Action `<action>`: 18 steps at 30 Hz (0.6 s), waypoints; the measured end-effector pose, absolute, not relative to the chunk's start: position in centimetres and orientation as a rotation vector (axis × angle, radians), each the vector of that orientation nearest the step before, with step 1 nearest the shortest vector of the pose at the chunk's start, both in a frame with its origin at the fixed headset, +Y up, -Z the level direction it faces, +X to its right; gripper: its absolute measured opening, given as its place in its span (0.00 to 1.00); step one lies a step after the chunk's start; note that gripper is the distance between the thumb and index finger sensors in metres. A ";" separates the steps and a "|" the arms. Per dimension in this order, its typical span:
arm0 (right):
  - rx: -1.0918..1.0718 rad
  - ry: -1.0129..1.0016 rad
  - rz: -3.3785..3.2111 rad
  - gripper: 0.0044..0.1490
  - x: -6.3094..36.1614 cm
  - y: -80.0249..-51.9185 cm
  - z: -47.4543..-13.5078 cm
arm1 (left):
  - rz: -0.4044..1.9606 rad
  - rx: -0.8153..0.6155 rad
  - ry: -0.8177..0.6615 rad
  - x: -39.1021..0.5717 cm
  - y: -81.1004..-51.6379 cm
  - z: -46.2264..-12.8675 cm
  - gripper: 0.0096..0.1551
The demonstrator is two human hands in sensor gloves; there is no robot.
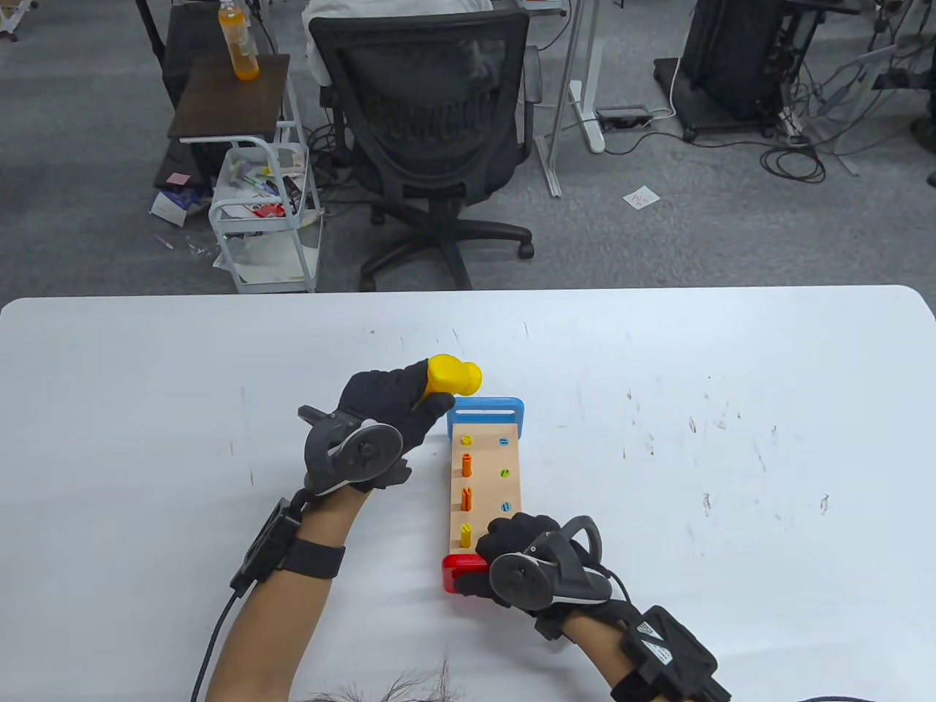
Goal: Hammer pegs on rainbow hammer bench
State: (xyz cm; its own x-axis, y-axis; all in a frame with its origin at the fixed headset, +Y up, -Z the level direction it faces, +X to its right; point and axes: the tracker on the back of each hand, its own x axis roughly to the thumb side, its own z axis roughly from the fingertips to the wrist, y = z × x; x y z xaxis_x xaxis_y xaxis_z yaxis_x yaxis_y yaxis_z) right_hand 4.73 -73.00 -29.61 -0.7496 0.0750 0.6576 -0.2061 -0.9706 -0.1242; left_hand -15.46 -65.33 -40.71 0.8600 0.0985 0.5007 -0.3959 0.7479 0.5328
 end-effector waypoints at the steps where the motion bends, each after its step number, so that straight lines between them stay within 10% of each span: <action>1: 1.037 -0.283 2.790 0.24 4.7 -73.0 -29.6 | 0.252 0.632 -0.477 -15.2 -66.6 -41.2 0.44; 4: 1.035 -0.284 2.790 0.24 4.7 -73.0 -29.6 | -0.130 0.243 -0.552 -13.4 -73.9 -43.8 0.45; 5: 1.034 -0.285 2.790 0.24 4.7 -73.0 -29.6 | 0.015 0.400 -0.455 -14.9 -73.8 -43.7 0.45; 7: 1.035 -0.287 2.784 0.24 4.7 -73.0 -29.6 | 0.126 0.264 -0.524 -14.7 -72.2 -44.3 0.45; 10: 1.036 -0.284 2.780 0.24 4.7 -73.0 -29.7 | 0.137 0.560 -0.502 -15.5 -68.2 -42.7 0.44; 18: 1.037 -0.283 2.780 0.24 4.8 -73.0 -29.7 | 0.350 0.792 -0.510 -16.7 -62.4 -39.5 0.45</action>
State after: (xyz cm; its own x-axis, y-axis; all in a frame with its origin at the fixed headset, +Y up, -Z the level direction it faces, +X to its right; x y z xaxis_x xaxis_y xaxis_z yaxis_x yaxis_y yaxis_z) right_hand 4.77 -73.02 -29.65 -0.7465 0.0842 0.6601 -0.2155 -0.9691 -0.1201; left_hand -16.69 -62.43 -39.46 0.8242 0.1085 0.5558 -0.4796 0.6557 0.5831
